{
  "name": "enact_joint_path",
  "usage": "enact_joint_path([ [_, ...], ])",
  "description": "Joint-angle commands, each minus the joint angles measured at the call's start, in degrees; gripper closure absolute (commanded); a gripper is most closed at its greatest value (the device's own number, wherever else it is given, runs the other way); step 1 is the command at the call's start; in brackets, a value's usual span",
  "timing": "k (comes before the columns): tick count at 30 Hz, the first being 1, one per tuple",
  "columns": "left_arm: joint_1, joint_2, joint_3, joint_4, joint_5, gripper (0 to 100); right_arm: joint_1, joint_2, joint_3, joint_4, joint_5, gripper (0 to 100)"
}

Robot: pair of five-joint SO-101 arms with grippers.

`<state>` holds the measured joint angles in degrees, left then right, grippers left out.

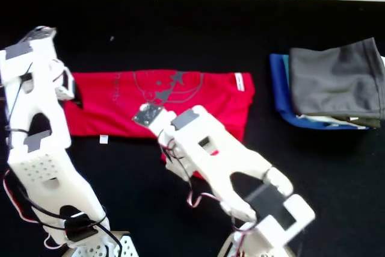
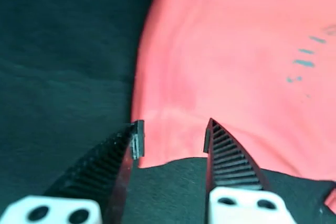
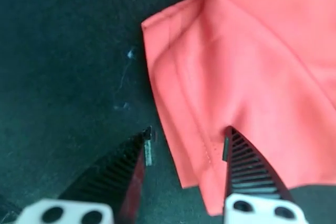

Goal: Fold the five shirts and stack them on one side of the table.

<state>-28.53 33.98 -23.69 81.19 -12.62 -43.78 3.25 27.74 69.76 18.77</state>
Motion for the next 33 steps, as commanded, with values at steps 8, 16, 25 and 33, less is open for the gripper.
enact_joint_path([
  [8,2.8,7.3,1.5,-3.6,0.4,80,-2.7,11.6,-8.7,-1.4,0.6,78.9],
  [16,2.9,9.7,1.0,-4.6,0.4,80,2.5,18.6,-12.6,-1.4,0.6,95.0],
  [25,2.9,10.0,1.0,-4.6,0.4,80,3.3,13.1,-13.5,2.2,0.6,99.2],
  [33,2.9,10.0,1.1,-4.4,0.4,80,12.5,2.2,-14.0,6.5,6.2,99.2],
])
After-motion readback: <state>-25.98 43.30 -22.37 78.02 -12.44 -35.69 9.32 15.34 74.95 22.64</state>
